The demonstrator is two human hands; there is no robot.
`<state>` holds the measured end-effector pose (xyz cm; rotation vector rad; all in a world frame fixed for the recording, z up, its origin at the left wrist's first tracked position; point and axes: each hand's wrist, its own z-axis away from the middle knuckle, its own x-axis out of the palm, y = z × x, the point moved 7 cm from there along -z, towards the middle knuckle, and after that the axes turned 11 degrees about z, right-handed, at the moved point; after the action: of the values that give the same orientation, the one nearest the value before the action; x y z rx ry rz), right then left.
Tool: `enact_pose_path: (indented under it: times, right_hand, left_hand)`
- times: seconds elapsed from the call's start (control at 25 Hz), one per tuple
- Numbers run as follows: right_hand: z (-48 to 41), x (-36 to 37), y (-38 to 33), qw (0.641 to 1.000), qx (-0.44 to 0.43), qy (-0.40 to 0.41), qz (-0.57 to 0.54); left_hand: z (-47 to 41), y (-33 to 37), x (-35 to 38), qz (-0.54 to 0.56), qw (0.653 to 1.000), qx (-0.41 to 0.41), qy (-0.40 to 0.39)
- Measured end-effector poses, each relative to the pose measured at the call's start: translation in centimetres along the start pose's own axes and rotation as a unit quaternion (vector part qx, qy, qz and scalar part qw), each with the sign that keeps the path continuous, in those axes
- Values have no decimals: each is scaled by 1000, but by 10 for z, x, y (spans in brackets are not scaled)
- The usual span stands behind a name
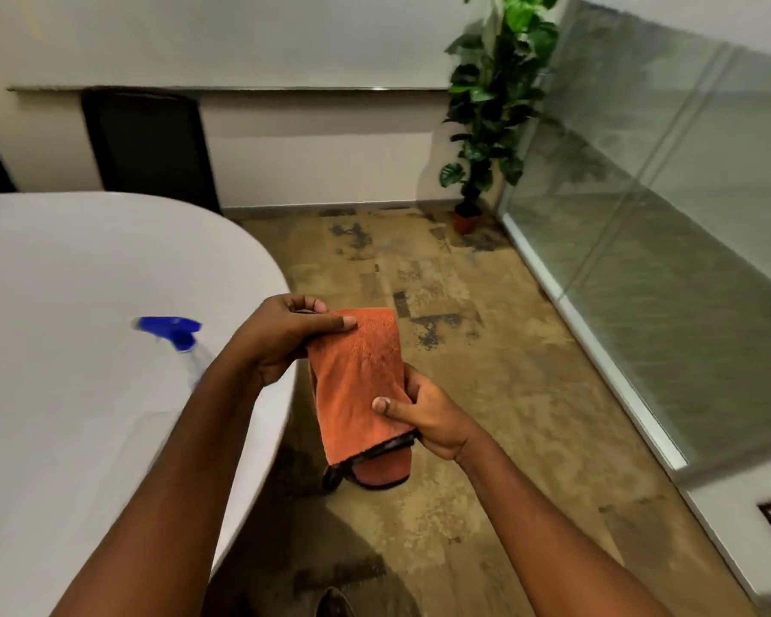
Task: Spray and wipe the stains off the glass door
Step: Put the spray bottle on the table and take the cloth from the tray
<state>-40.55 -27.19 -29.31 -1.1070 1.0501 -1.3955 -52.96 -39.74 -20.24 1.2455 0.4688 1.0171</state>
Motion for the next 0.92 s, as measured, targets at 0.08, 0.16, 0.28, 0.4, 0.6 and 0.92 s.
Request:
enact_pose_path:
  times: [0.08,0.16,0.28,0.4,0.6,0.92]
  right_hand:
    - [33,-37,3,998,-16,57,-15]
    - [72,-73,8,994,-24,107,-23]
    - [145,-130,12,981,-35,188,-42]
    - [226,-186,19,959,-45,272,-67]
    - [357,-263,30,918,-48,383,-93]
    - [517,-354,41,838,-83,525,-127]
  left_hand:
    - [-1,-14,48,18,999,-2,-32]
    - [5,-35,96,14,998,-13,-52]
    - [25,-91,179,2,993,-74,-95]
    - [49,-157,262,63,972,-158,-161]
    - [89,-234,391,162,917,-244,-270]
    - [139,-291,574,200,822,-325,-423]
